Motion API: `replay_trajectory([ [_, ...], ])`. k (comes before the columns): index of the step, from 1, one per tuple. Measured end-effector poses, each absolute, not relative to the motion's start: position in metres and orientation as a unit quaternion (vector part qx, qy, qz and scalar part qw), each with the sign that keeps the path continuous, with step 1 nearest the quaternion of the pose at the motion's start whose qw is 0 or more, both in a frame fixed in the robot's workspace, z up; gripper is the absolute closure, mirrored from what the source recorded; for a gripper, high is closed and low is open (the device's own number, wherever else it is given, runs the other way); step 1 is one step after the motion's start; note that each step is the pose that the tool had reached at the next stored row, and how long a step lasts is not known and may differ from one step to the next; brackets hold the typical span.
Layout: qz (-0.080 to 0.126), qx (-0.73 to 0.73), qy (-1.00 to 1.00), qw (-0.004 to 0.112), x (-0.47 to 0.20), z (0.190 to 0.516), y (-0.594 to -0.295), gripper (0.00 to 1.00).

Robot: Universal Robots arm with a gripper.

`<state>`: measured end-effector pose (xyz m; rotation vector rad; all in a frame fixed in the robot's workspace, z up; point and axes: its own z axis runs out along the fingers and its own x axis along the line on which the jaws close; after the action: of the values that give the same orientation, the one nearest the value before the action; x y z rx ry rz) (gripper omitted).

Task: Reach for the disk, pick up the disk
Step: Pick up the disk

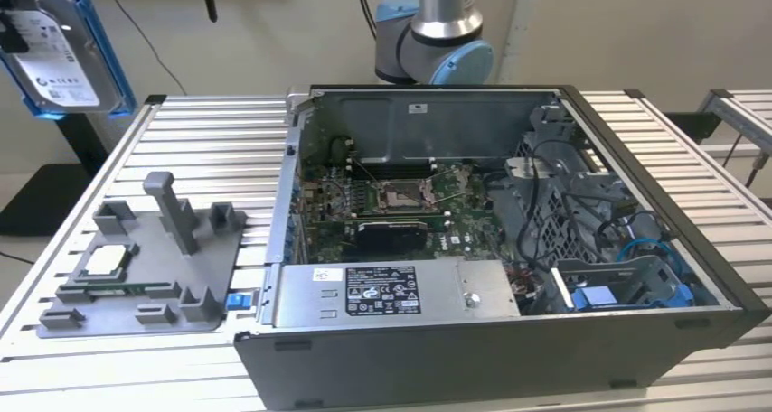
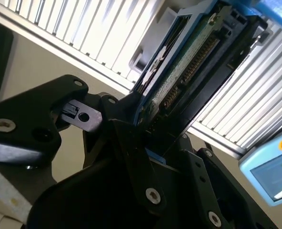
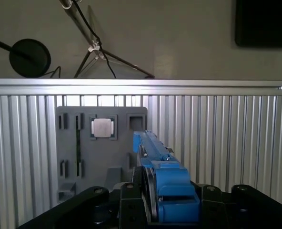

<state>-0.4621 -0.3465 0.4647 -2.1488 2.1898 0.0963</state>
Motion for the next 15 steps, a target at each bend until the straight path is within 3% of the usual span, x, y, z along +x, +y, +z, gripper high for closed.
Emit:
replay_trajectory([
  [15,0.031,-0.700,0.713,0.036,-0.462,0.507,-0.346,1.00],
])
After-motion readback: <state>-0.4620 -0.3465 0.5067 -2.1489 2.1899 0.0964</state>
